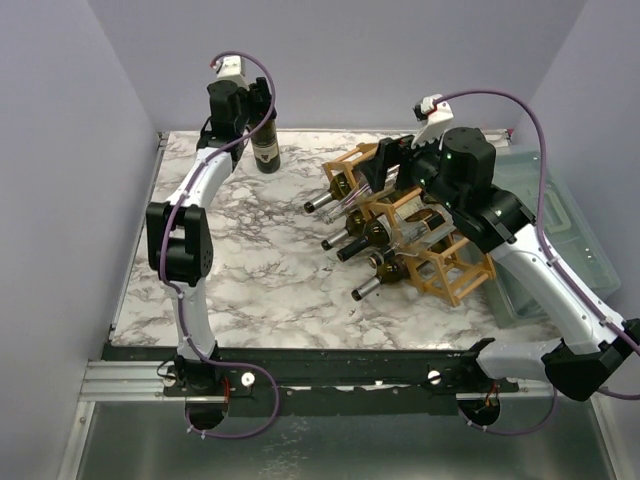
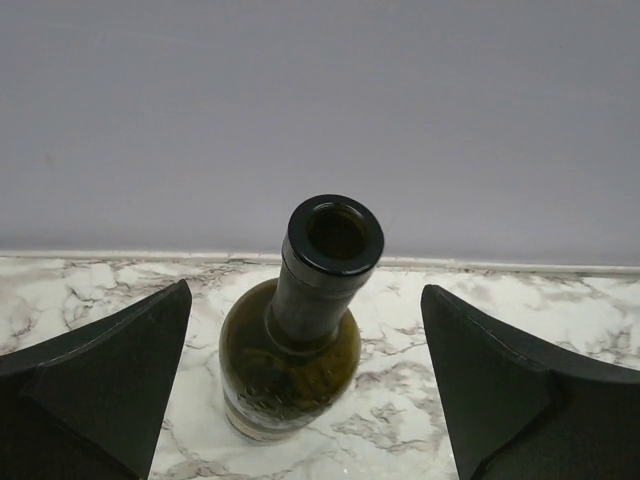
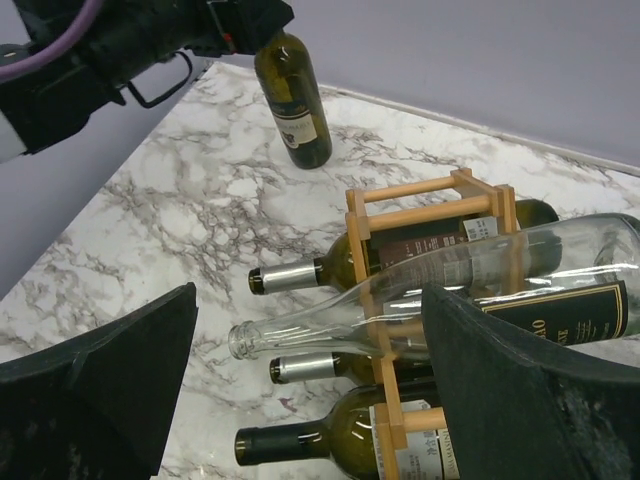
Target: Put the wine bottle on the wine rack
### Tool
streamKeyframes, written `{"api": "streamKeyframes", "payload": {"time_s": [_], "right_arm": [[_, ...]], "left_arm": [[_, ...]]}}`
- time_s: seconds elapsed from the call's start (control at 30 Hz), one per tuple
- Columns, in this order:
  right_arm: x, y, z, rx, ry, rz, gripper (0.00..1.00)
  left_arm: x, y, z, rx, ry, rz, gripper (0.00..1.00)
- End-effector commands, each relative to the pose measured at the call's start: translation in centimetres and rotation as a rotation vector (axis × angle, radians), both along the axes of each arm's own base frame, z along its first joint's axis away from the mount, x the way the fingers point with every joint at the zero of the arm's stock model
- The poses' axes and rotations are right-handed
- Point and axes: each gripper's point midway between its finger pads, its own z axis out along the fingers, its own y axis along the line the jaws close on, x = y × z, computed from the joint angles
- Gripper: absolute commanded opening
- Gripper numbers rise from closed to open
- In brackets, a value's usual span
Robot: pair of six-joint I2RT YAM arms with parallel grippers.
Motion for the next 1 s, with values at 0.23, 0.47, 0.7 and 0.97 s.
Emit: {"api": "streamKeyframes", "payload": {"time_s": [0.23,0.47,0.7,0.97], "right_arm": [[-2.2,-1.4,-1.8,-0.024,0.035,0.004,0.96],[-2.4,-1.3,-2.7,-0.034,0.056,0.009,0.96],[-2.0,-0.9,-2.6,-0.066,0.036,0.032,0.96],[-2.1,3.0,-0.8,-0.045,-0.014,0.229,0.96]], "left_arm": [[5.2,-0.2,-1.2,0.110,-0.064,0.022,0.85],[5.4,-0.3,-0.3,0.133,-0.087,0.014,0.35],[1.5,-0.5,4.6,0.127,-0.118,-0.023,0.00],[-8.6,-1.2,10.3,0.022,-0.019,-0.114,0.00]]}}
